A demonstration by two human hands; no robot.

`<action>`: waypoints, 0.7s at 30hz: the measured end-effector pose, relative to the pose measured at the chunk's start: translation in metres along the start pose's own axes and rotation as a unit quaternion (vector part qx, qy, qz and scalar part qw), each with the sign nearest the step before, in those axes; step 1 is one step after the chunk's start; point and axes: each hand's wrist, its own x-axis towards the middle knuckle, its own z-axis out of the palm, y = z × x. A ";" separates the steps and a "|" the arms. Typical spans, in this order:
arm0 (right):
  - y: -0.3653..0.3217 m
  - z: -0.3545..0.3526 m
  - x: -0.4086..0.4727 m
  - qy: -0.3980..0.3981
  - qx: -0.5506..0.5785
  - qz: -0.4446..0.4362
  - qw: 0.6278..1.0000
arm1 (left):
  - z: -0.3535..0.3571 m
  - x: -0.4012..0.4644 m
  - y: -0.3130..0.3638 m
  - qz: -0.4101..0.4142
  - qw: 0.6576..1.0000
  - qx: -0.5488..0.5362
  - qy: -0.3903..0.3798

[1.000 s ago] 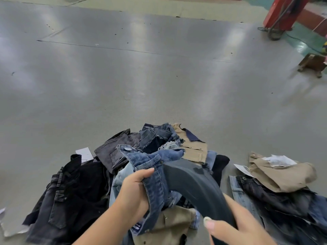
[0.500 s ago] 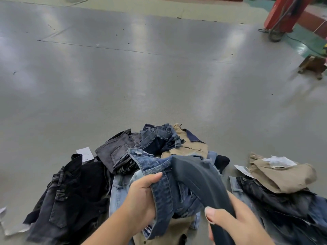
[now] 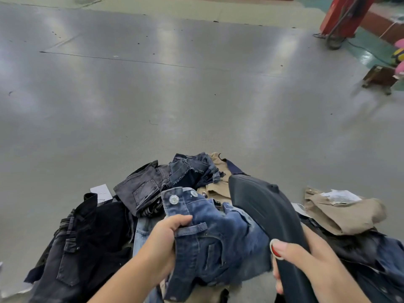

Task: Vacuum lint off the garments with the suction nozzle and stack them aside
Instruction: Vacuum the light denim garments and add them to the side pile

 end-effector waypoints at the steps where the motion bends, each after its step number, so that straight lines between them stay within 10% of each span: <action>1: 0.000 -0.001 0.000 0.003 -0.001 0.001 1.000 | -0.001 -0.001 0.002 -0.005 1.000 -0.014 -0.017; 11: 0.005 0.010 0.000 -0.118 -0.082 0.011 0.990 | -0.006 -0.006 0.005 -0.041 0.989 -0.049 -0.132; 21: -0.007 0.004 0.000 -0.005 0.054 0.012 0.998 | -0.009 -0.006 -0.002 -0.037 0.980 0.103 -0.169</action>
